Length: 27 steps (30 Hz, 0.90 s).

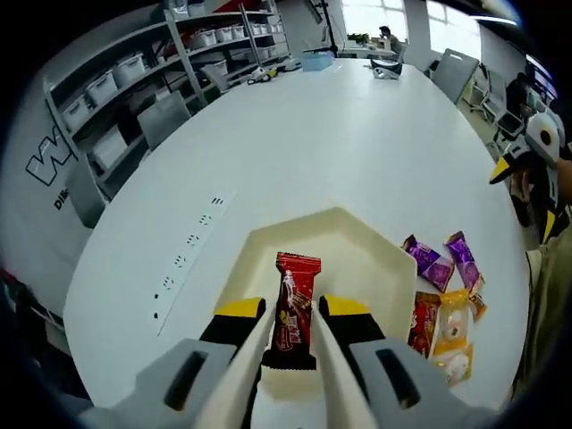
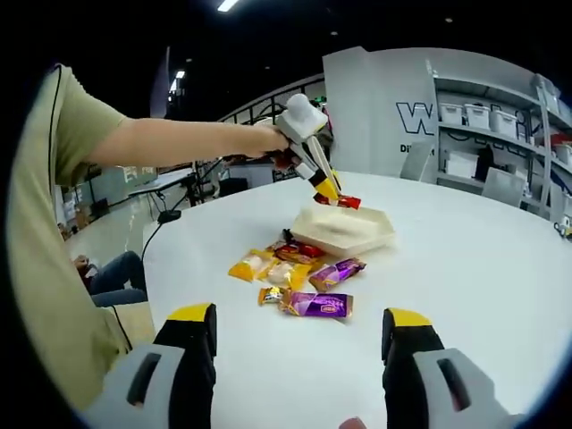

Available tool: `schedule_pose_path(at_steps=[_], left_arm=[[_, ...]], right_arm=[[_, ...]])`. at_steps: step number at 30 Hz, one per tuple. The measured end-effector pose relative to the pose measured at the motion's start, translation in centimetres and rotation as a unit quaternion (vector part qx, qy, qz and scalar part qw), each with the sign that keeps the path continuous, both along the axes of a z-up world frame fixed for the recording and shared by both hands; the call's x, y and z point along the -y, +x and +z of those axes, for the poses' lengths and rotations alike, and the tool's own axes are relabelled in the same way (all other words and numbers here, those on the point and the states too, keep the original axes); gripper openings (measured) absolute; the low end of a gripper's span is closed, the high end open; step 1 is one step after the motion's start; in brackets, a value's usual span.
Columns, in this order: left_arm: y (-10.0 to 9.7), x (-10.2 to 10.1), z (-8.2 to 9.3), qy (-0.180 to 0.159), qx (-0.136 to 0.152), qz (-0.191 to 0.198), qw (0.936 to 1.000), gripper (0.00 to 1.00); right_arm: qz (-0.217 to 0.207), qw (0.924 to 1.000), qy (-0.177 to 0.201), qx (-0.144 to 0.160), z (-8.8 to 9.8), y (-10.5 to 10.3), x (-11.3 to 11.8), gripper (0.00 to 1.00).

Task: Place the target food into the container with the food tongs after gripping and lifting it, then release it inside without dropping or visibly crushing the food.

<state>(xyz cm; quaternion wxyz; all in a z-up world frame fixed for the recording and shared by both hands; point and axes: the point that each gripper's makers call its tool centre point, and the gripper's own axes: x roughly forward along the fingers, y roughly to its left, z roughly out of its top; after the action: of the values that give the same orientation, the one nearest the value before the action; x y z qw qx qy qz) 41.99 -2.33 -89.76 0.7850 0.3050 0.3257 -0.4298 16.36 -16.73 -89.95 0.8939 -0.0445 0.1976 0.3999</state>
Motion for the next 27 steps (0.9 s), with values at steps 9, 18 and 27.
schedule_pose_path(at_steps=[9, 18, 27], left_arm=[[1.1, 0.5, -1.0, 0.006, -0.005, -0.005, 1.0000, 0.22], [2.3, 0.6, -2.1, 0.013, -0.013, -0.005, 0.9998, 0.23], [2.8, 0.6, -2.7, 0.020, -0.013, -0.006, 0.9997, 0.23]], right_arm=[[-0.006, 1.0000, -0.005, -0.003, -0.2, 0.1, 0.6, 0.74], [-0.010, 0.9999, -0.008, -0.004, -0.2, 0.3, 1.0, 0.74], [-0.014, 0.9998, -0.011, -0.006, -0.4, 0.4, 1.5, 0.74]])
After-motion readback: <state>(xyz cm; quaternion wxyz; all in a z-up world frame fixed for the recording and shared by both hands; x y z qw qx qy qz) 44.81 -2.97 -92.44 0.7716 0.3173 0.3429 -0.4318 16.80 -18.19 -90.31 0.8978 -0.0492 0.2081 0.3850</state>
